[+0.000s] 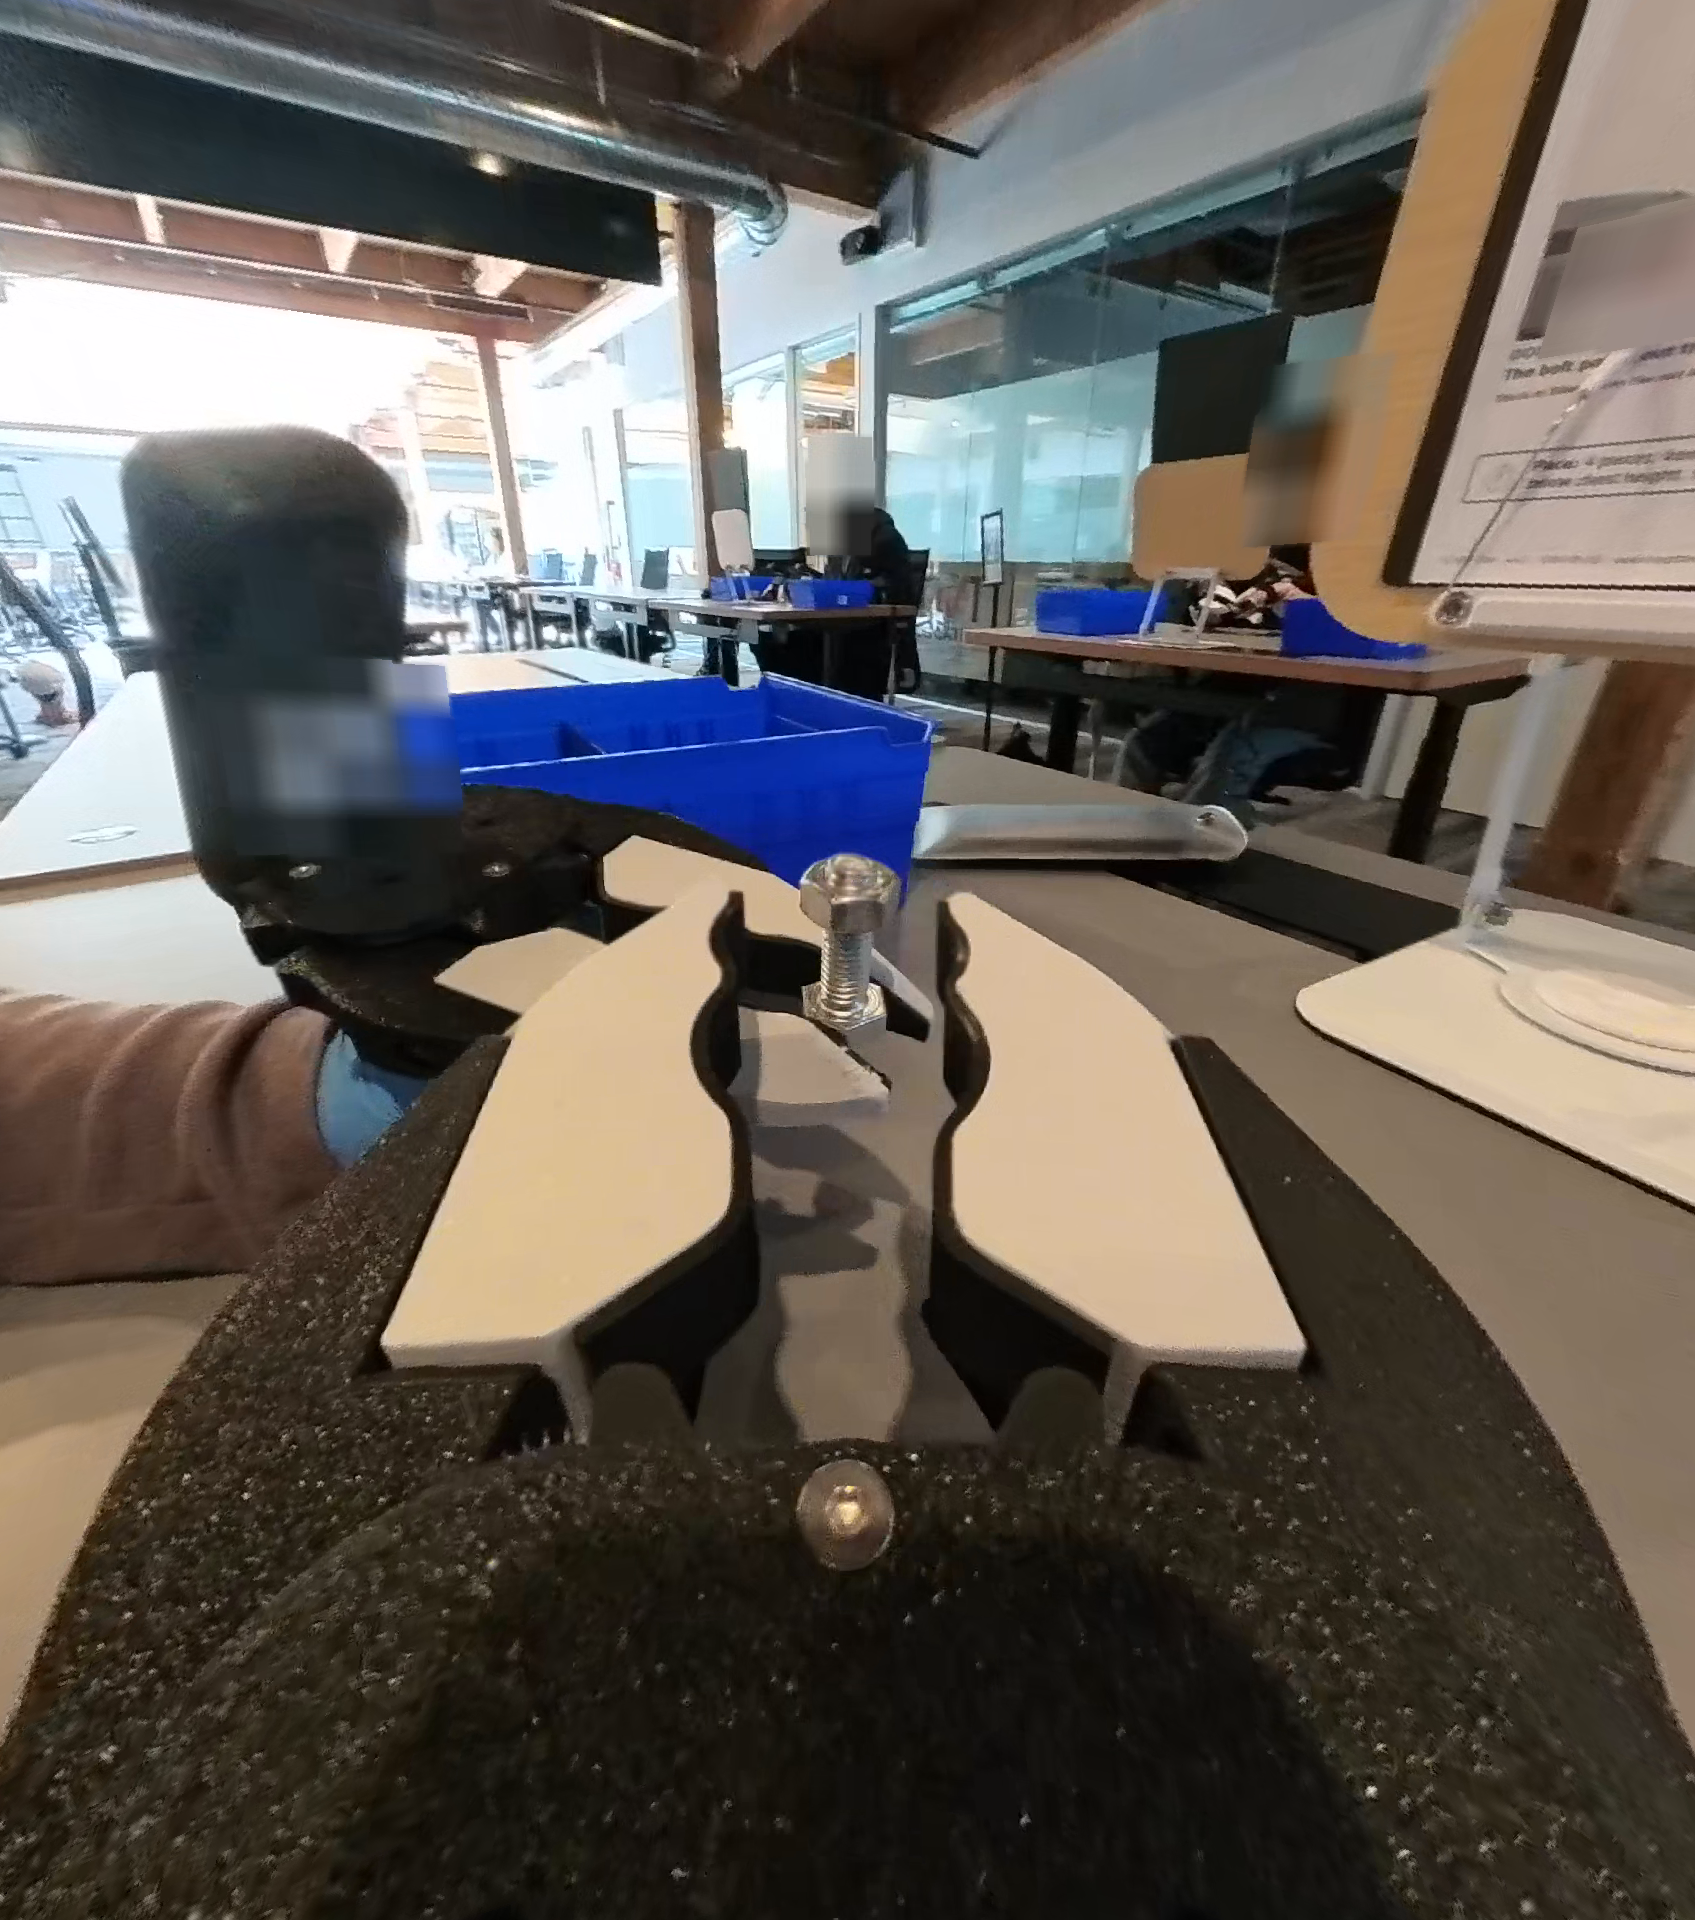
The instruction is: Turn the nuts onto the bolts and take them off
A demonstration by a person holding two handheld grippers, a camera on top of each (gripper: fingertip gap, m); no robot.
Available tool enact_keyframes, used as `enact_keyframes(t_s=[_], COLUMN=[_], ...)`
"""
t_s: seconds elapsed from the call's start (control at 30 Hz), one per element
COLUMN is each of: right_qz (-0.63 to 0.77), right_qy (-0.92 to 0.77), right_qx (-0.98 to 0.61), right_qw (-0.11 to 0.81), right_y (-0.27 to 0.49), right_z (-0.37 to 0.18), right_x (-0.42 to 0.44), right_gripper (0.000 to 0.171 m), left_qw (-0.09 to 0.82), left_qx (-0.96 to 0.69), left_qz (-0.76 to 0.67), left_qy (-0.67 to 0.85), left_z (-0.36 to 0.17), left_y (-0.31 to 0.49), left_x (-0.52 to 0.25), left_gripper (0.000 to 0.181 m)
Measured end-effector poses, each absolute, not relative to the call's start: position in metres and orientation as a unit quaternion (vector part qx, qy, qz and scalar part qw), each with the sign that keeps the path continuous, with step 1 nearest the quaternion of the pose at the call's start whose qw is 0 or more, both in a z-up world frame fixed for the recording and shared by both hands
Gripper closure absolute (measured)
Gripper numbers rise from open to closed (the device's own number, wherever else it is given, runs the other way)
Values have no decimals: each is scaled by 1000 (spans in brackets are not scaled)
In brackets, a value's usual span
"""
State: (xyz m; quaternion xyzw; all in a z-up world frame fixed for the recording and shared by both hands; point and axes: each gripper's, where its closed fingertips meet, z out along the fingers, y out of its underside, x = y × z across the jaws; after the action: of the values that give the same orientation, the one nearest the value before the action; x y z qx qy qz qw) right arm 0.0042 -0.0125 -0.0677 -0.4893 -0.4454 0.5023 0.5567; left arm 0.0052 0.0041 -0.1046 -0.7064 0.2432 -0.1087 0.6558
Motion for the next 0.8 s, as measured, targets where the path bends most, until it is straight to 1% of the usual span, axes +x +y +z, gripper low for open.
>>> enact_keyframes(t_s=[0.07,0.17,0.33,0.4,0.5,0.53,0.7,0.8], right_qz=[507,539,526,520,529,529,508,513], right_qy=[-457,-459,-432,-440,-461,-459,-442,-449], right_qx=[-490,-480,-490,-491,-482,-478,-492,-495], right_qw=[542,517,545,543,524,530,552,539], right_y=[-17,-24,-13,-14,-24,-24,-14,-15], right_z=[-71,-69,-65,-67,-68,-66,-66,-69], right_x=[1,5,8,4,5,7,7,3], right_gripper=[137,152,135,133,153,154,141,139], left_qw=[656,657,654,653,656,656,655,654], left_qx=[-707,-706,-708,-708,-707,-707,-708,-708], left_qz=[-109,-113,-107,-106,-110,-112,-109,-107], left_qy=[242,239,246,247,241,239,243,245], left_z=[-105,-104,-106,-106,-105,-104,-105,-105], left_y=[4,4,4,4,4,4,4,4], left_x=[5,4,6,6,5,4,5,6], left_gripper=[163,163,163,163,163,163,163,163])
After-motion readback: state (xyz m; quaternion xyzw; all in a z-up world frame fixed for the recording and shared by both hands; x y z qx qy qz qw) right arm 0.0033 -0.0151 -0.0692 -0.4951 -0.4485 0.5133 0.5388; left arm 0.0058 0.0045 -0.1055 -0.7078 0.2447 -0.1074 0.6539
